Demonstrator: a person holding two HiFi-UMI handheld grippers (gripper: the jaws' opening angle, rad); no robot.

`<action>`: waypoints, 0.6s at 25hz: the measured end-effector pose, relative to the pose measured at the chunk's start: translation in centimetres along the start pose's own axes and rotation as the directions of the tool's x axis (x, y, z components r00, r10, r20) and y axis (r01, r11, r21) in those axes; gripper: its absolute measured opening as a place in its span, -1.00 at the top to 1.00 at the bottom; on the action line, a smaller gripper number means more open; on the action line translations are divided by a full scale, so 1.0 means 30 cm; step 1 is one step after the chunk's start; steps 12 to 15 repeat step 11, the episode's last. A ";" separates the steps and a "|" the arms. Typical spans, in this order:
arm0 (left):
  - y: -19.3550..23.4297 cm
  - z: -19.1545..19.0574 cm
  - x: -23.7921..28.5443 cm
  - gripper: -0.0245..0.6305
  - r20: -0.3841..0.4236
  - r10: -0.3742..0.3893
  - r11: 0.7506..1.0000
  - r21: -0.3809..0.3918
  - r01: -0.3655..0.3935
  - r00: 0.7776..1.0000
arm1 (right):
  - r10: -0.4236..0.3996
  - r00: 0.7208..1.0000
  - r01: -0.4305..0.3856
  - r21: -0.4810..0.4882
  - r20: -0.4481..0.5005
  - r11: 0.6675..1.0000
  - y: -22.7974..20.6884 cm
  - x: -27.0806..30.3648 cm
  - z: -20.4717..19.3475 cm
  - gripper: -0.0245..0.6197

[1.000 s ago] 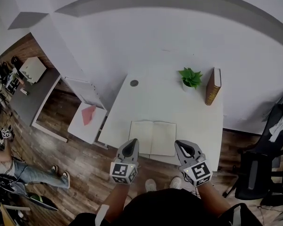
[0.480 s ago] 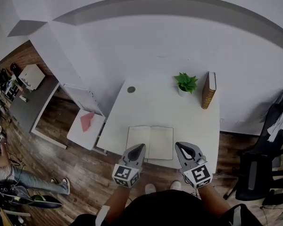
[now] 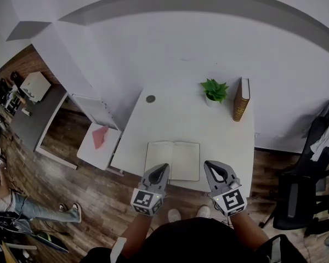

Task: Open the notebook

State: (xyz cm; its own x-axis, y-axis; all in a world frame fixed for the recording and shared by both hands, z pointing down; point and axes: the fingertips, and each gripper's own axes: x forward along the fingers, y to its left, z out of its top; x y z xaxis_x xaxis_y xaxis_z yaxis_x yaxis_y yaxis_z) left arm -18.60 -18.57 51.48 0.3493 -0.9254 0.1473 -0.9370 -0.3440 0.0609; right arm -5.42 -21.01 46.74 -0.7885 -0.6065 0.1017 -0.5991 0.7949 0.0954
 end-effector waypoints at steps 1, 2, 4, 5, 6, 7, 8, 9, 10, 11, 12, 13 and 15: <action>-0.002 -0.002 0.000 0.91 -0.002 0.002 1.000 0.005 -0.002 1.000 | -0.001 1.000 0.001 -0.008 -0.001 1.000 -0.003 -0.003 -0.003 0.92; -0.004 -0.004 -0.001 0.91 -0.005 0.005 1.000 0.009 -0.005 1.000 | -0.003 1.000 0.003 -0.009 0.001 1.000 -0.005 -0.006 -0.004 0.92; -0.009 -0.004 -0.002 0.91 -0.012 0.008 1.000 0.014 -0.008 1.000 | -0.009 1.000 0.009 0.005 0.007 1.000 -0.007 -0.011 0.000 0.92; -0.010 -0.001 -0.002 0.90 -0.013 0.009 1.000 0.015 -0.009 1.000 | -0.013 1.000 0.013 0.015 0.011 1.000 -0.009 -0.012 0.006 0.92; -0.011 0.004 -0.001 0.90 -0.011 0.010 1.000 0.019 -0.010 1.000 | -0.016 1.000 0.016 0.021 0.016 1.000 -0.012 -0.012 0.013 0.92; -0.010 0.011 0.000 0.90 -0.007 0.011 1.000 0.024 -0.010 1.000 | -0.019 1.000 0.018 0.021 0.022 1.000 -0.017 -0.011 0.021 0.92; -0.007 0.019 0.001 0.90 -0.003 0.011 1.000 0.029 -0.011 1.000 | -0.022 0.999 0.021 0.015 0.029 1.000 -0.023 -0.008 0.029 0.92; -0.004 0.027 0.002 0.90 0.001 0.012 0.999 0.033 -0.012 1.000 | -0.024 0.999 0.024 0.007 0.035 1.000 -0.030 -0.006 0.036 0.92; -0.001 0.032 0.002 0.90 0.004 0.013 0.999 0.038 -0.013 1.000 | -0.027 0.999 0.027 -0.004 0.040 1.000 -0.037 -0.005 0.042 0.92; 0.002 0.037 0.001 0.90 0.007 0.014 0.999 0.041 -0.014 1.000 | -0.029 0.999 0.030 -0.016 0.045 0.999 -0.044 -0.004 0.048 0.92; 0.002 0.037 0.001 0.90 0.007 0.014 0.999 0.041 -0.014 1.000 | -0.029 0.999 0.030 -0.016 0.045 0.999 -0.044 -0.004 0.048 0.92; 0.002 0.037 0.001 0.90 0.007 0.014 0.999 0.041 -0.014 1.000 | -0.029 0.999 0.030 -0.016 0.045 0.999 -0.044 -0.004 0.048 0.92; 0.002 0.037 0.001 0.90 0.007 0.014 0.999 0.041 -0.014 1.000 | -0.029 0.999 0.030 -0.016 0.045 0.999 -0.044 -0.004 0.048 0.92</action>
